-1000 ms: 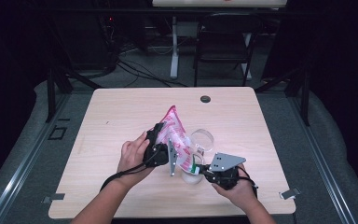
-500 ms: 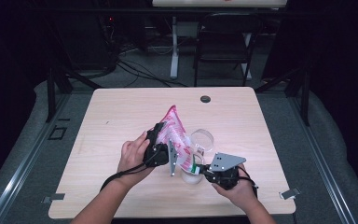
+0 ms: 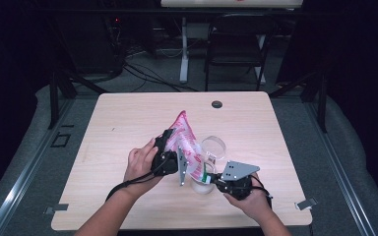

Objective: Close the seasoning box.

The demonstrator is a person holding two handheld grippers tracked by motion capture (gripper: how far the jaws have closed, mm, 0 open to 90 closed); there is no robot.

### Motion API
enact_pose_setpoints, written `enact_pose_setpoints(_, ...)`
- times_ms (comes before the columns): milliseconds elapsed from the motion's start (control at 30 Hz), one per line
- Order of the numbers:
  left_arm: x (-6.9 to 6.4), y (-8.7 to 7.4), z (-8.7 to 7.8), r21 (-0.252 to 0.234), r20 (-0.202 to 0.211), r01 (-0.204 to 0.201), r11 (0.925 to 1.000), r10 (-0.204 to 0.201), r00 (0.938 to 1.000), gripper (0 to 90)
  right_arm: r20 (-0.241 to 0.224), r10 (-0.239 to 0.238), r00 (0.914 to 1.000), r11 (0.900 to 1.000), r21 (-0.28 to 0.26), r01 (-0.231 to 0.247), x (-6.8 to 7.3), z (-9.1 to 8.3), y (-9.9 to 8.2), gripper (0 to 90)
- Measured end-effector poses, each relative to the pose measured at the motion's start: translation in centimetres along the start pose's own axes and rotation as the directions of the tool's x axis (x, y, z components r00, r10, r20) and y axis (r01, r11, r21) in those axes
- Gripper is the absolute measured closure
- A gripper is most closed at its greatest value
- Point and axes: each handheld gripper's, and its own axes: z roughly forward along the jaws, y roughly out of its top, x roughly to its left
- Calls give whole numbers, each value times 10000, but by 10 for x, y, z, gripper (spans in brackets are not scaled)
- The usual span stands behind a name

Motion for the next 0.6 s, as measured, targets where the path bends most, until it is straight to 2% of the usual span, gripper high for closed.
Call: enact_pose_setpoints(600,0,0,-1,-1,-31,-27,10000,27,10000,599,20,6,10000,10000,-8,-6,0,0,0,900)
